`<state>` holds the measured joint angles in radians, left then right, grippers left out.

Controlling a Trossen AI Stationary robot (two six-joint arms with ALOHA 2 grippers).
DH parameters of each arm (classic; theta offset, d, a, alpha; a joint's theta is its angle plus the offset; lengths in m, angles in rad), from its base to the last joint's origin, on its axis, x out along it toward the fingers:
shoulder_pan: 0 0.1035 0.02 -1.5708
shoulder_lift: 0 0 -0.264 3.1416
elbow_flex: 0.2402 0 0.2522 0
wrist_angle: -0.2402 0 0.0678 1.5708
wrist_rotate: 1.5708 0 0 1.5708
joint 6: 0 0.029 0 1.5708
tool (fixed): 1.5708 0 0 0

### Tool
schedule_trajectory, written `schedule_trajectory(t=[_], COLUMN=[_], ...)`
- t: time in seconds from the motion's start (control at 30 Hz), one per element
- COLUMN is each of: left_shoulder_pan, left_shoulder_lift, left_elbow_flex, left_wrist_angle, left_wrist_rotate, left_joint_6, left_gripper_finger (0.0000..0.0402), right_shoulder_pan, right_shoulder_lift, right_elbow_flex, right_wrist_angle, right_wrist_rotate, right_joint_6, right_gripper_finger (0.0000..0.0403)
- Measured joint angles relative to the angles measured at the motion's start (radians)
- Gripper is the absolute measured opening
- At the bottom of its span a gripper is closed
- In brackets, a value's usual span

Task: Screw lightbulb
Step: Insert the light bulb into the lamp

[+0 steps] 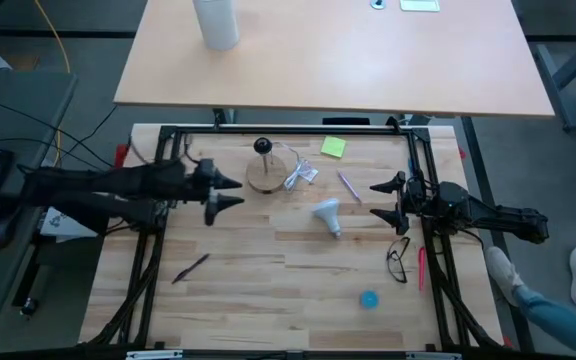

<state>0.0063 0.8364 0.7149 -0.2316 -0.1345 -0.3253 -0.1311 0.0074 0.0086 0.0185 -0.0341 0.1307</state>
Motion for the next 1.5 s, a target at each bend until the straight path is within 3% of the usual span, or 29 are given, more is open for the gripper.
schedule_trajectory(t=[0.43, 0.77, 1.03, 1.2, 1.5], left_shoulder_pan=[0.0, 0.165, 0.323, 0.353, 0.354], left_shoulder_lift=[0.255, 0.573, 0.778, 0.895, 0.98], left_elbow_flex=[0.0, -0.164, -0.191, -0.193, -0.171], left_wrist_angle=[-0.022, 0.464, 0.794, 0.915, 1.04], left_wrist_rotate=[-0.295, -0.246, -0.22, -0.183, -0.248], left_joint_6=[-0.306, -0.205, 0.006, 0.037, 0.024], left_gripper_finger=[0.0246, 0.0246, 0.0246, 0.0246, 0.023], right_shoulder_pan=[0.0, 0.0, 0.0, 0.0, 0.0], right_shoulder_lift=[0.0, 0.0, 0.0, 0.0, 0.0], right_elbow_flex=[0.0, 0.0, 0.0, 0.0, 0.0], right_wrist_angle=[0.0, 0.0, 0.0, 0.0, 0.0], right_wrist_rotate=[0.0, 0.0, 0.0, 0.0, 0.0], right_joint_6=[0.0, 0.0, 0.0, 0.0, 0.0], right_gripper_finger=[0.035, 0.035, 0.035, 0.035, 0.035])
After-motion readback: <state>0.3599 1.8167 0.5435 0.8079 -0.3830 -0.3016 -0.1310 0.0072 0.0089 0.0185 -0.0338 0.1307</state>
